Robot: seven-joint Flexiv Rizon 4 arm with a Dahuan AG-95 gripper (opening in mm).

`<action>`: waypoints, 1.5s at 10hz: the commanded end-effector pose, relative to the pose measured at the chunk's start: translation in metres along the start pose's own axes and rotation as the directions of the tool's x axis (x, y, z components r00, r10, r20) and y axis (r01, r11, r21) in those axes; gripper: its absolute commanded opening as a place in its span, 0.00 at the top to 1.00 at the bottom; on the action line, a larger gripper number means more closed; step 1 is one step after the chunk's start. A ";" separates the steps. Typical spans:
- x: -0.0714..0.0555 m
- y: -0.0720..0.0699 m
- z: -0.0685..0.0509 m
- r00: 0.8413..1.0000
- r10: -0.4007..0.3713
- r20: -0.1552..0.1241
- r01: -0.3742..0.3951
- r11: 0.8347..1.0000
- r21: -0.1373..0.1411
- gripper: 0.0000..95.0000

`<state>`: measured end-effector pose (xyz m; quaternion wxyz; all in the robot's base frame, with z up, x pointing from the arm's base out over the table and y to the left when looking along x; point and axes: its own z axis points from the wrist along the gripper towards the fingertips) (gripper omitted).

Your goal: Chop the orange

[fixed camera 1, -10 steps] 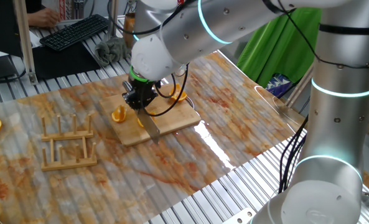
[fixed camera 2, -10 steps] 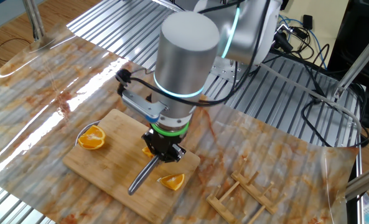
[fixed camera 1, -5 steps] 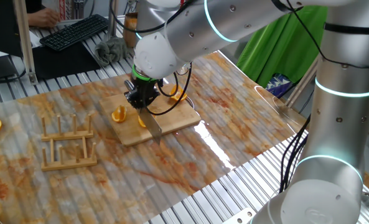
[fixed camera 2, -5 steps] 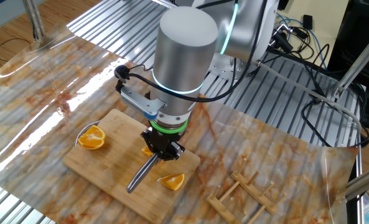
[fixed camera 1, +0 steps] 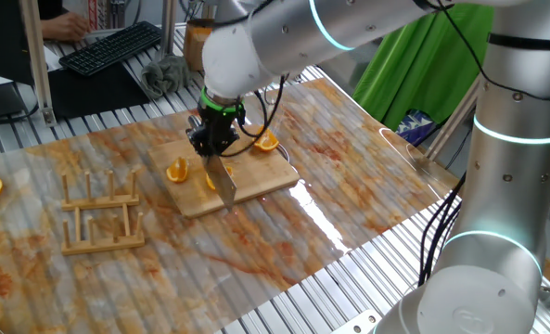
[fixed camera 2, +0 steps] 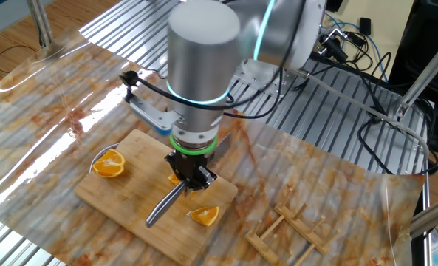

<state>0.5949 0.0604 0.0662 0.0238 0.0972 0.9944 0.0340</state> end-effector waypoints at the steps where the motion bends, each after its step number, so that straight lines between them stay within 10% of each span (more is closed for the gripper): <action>1: -0.005 0.010 -0.005 1.000 0.020 0.000 -0.020 1.000 -0.001 1.00; 15: -0.024 0.047 -0.015 0.999 0.032 0.020 -0.032 0.999 0.001 1.00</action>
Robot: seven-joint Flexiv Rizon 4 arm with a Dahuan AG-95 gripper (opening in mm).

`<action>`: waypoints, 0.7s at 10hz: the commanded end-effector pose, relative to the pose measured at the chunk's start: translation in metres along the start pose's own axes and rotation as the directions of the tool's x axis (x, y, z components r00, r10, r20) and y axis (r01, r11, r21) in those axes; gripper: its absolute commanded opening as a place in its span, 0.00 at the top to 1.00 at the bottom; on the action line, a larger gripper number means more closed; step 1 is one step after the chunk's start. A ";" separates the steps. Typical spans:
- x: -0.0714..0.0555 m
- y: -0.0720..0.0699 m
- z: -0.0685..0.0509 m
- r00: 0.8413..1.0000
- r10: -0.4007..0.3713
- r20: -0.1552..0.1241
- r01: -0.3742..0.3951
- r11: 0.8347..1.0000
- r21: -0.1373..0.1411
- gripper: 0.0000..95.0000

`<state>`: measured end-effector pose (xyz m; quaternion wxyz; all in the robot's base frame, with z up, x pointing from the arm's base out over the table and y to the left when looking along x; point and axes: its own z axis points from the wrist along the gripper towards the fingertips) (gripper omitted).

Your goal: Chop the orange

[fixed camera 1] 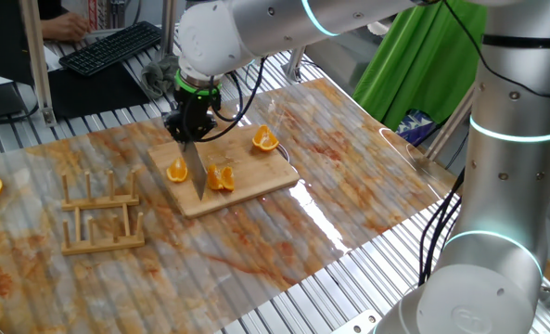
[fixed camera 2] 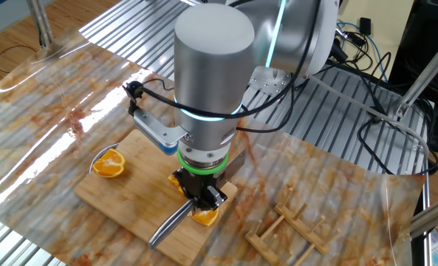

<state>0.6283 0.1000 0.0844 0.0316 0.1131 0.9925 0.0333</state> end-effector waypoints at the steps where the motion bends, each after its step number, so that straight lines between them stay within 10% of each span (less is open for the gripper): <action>1: 0.001 0.001 -0.001 1.000 0.001 0.004 -0.001 1.000 0.000 1.00; 7: -0.001 0.005 0.002 1.000 0.003 0.013 -0.002 1.000 -0.002 1.00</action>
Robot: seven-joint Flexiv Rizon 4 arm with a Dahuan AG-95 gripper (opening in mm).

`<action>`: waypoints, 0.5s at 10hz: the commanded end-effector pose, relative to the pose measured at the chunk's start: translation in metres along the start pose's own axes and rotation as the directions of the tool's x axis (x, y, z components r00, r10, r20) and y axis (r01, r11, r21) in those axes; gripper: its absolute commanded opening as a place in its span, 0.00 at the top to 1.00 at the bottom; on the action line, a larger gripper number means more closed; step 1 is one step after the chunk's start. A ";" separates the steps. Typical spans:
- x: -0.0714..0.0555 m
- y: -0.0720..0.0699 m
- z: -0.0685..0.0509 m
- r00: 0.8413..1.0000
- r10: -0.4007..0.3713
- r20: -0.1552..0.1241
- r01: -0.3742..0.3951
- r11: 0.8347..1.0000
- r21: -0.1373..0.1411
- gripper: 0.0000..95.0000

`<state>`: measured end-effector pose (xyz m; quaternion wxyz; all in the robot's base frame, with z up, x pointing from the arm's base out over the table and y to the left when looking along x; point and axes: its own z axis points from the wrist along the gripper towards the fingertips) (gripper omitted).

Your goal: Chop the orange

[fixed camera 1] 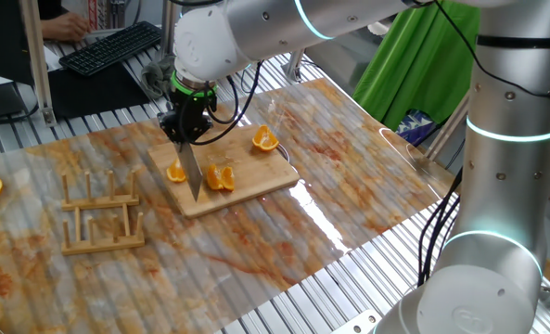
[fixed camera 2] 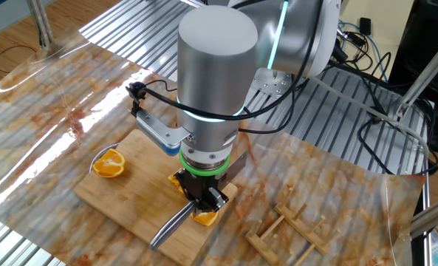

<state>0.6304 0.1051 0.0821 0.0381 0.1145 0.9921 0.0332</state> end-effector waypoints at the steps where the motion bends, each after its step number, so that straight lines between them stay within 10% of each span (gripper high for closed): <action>1: 0.000 0.001 -0.001 1.000 0.000 0.002 0.000 1.000 -0.001 1.00; 5: -0.001 0.003 0.002 1.000 -0.007 0.003 0.007 1.000 0.002 1.00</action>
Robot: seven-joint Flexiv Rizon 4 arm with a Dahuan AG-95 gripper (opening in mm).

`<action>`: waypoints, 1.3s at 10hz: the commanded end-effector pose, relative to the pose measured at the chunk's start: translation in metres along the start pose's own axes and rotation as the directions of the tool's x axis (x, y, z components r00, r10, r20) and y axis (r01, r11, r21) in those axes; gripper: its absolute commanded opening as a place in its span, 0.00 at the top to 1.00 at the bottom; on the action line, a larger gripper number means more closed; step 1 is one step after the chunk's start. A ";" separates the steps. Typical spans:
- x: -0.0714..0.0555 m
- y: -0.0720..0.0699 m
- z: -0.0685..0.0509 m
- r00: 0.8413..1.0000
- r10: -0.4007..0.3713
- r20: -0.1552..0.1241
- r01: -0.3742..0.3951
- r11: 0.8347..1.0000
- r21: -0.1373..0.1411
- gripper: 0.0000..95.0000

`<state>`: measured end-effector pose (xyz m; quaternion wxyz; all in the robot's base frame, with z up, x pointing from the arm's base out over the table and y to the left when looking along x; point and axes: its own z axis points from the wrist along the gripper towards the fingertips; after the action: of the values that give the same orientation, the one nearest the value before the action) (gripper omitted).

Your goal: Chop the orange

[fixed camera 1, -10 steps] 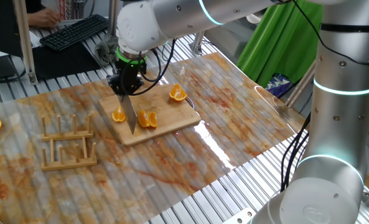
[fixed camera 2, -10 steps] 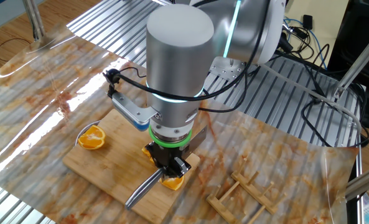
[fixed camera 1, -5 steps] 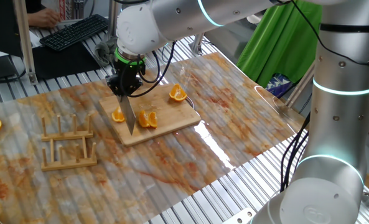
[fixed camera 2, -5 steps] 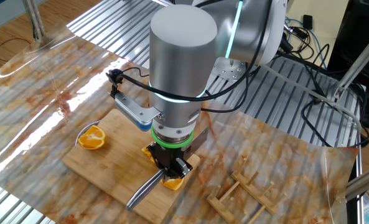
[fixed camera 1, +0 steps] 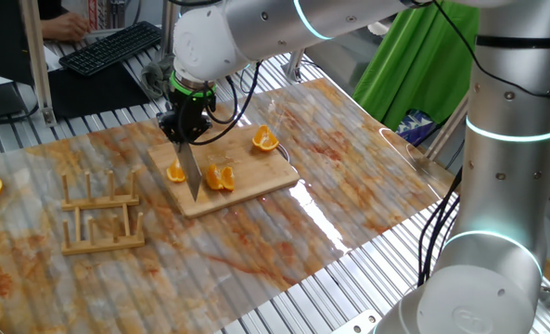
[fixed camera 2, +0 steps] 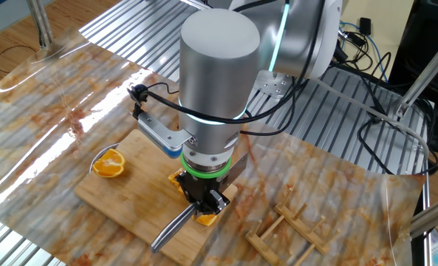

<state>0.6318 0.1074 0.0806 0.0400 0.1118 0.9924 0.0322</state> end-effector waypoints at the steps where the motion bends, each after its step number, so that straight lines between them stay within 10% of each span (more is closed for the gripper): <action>1: 0.000 0.001 0.001 1.000 0.000 -0.001 0.000 1.000 -0.001 1.00; 13: 0.009 -0.003 0.003 1.000 -0.015 -0.001 0.015 1.000 0.020 1.00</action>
<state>0.6236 0.1085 0.0759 0.0399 0.1047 0.9934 0.0232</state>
